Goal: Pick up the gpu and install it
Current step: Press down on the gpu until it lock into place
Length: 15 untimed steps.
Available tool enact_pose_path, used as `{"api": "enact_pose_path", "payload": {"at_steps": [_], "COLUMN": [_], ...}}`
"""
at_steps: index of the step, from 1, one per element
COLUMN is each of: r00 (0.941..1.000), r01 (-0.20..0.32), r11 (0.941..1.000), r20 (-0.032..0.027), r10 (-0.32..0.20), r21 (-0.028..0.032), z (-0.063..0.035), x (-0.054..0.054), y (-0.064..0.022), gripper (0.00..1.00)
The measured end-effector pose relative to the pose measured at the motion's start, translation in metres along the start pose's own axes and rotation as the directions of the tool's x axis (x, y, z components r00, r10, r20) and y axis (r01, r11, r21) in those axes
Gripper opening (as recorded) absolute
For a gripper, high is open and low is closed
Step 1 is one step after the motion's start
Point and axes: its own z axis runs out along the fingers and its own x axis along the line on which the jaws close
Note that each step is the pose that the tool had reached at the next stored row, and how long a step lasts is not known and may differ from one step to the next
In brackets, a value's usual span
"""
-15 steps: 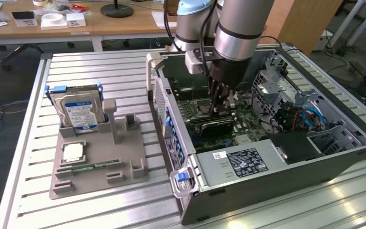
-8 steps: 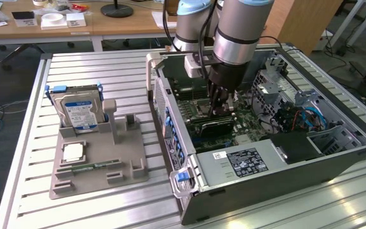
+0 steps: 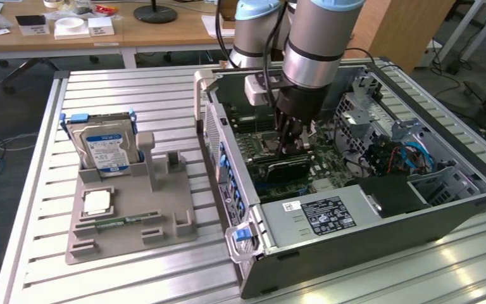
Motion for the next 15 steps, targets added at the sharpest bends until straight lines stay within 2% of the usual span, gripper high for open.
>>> {"api": "enact_pose_path", "payload": {"at_steps": [15], "r00": [1.0000], "r01": [0.000], "r11": [1.0000], "r20": [0.0008], "r10": [0.000], "r21": [0.0000], "z": [0.0068], "x": [0.0002], "y": [0.0001], "gripper": [0.11]}}
